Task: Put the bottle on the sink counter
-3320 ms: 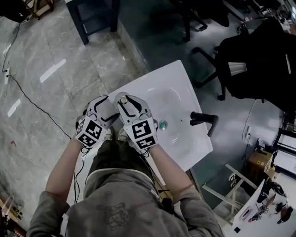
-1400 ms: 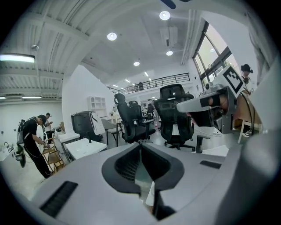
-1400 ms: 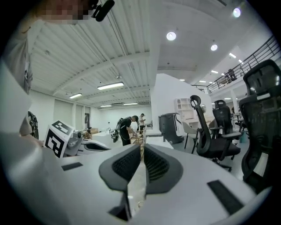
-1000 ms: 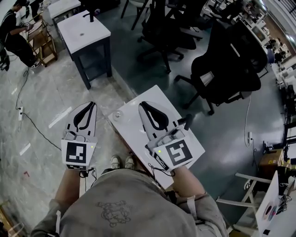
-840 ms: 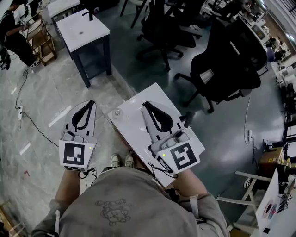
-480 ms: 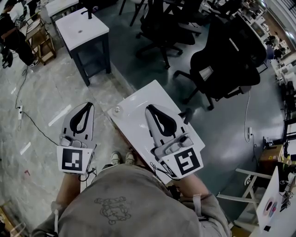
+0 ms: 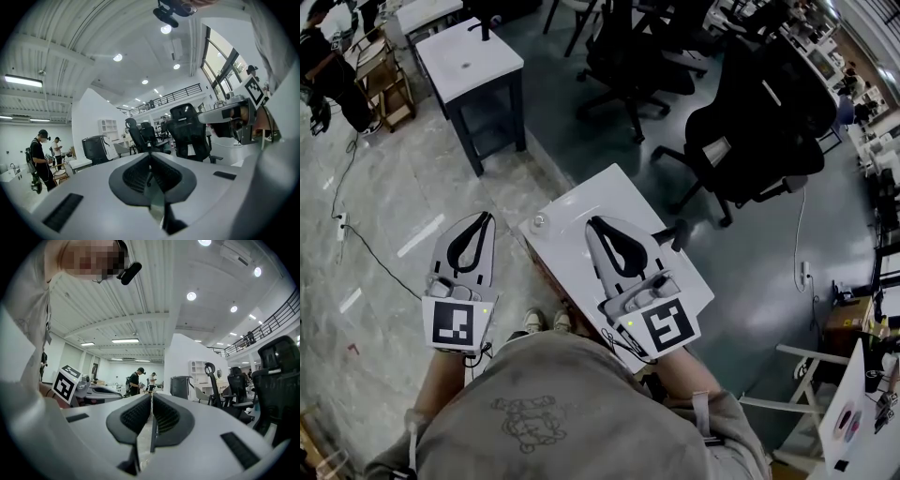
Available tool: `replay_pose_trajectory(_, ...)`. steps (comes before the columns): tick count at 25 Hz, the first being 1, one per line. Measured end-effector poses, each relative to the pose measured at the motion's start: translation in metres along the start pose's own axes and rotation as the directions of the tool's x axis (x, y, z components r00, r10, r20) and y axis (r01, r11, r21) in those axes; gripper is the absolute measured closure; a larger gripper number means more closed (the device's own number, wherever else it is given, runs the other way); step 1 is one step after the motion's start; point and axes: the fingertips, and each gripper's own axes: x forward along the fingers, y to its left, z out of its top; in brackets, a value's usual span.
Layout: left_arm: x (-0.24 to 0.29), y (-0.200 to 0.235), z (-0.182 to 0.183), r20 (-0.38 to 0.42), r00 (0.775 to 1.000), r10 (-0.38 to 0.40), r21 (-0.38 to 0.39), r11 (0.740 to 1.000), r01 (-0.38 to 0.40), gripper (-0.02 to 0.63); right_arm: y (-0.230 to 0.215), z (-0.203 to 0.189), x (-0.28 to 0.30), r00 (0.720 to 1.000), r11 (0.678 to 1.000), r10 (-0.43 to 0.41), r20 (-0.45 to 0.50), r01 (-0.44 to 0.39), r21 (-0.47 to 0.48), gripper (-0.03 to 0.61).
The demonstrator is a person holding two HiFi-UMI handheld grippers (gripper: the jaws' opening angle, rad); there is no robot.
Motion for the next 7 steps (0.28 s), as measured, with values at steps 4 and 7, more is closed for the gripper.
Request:
replay_pose_trajectory(4,-0.0039,-0.0026,0.0070,0.022,1.000,-0.005,0.012,1.000,0.005,0.589,0.0002,-0.0008,-0.0029,1.000,1.000,-0.001,-0.001,0.001,0.004,0.541)
replay_pose_trajectory(7,-0.0065,-0.0059,0.0050,0.011,1.000,-0.009,0.010,1.000,0.009,0.589,-0.0004,0.0003,-0.0053,1.000,1.000,-0.004,0.003,0.004,0.002,0.541)
